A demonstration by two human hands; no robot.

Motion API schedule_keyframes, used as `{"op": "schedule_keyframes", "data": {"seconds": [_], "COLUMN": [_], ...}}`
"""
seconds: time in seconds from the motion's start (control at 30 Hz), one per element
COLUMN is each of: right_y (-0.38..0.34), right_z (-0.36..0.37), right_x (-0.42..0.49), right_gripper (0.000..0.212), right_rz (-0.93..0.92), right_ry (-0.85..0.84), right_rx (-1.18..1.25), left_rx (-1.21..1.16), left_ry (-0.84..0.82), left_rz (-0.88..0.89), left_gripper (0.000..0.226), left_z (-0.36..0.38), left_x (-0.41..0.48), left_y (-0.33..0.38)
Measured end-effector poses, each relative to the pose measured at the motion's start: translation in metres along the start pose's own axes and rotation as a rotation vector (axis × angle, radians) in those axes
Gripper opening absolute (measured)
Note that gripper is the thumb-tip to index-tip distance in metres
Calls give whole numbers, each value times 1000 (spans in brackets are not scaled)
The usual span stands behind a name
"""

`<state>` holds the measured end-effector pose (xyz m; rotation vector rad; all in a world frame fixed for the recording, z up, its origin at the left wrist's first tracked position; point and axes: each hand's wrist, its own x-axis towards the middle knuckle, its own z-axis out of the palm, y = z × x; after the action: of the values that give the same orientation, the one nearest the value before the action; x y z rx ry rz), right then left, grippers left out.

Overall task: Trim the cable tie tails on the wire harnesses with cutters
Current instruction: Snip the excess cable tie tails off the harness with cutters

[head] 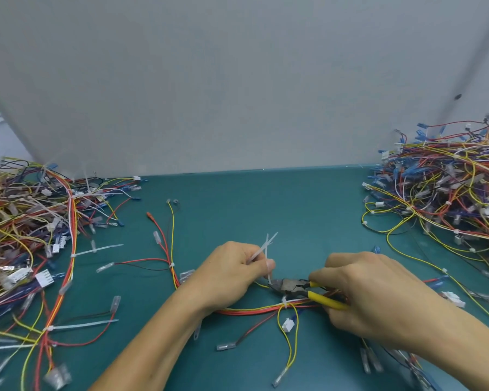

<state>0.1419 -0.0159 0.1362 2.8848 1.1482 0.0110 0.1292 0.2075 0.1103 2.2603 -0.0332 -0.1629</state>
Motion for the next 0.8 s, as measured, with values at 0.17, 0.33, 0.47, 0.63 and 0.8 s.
{"op": "schedule_keyframes", "data": {"seconds": [0.17,0.33,0.47,0.63,0.8], "right_y": [1,3,5,3,3], "right_z": [1,4,5,7,9], "right_x": [1,2,4,3,2], "right_gripper": [16,15,15,16,15], "right_rz": [-16,-35,-57,-60,-53], "right_ry": [-36,-54,-48,-29,-11], "right_rx": [24,25,7,-34,-23], "left_rx": [-10,28,63,160,247], "left_ry": [10,21,25,48,132], "left_rz": [11,26,37,77,109], "left_gripper": [31,30,32,35,33], "left_z": [1,2,3,6,7], "left_x": [0,2,1,-1,-6], "left_y": [-2,-3,-2,-1,4]}}
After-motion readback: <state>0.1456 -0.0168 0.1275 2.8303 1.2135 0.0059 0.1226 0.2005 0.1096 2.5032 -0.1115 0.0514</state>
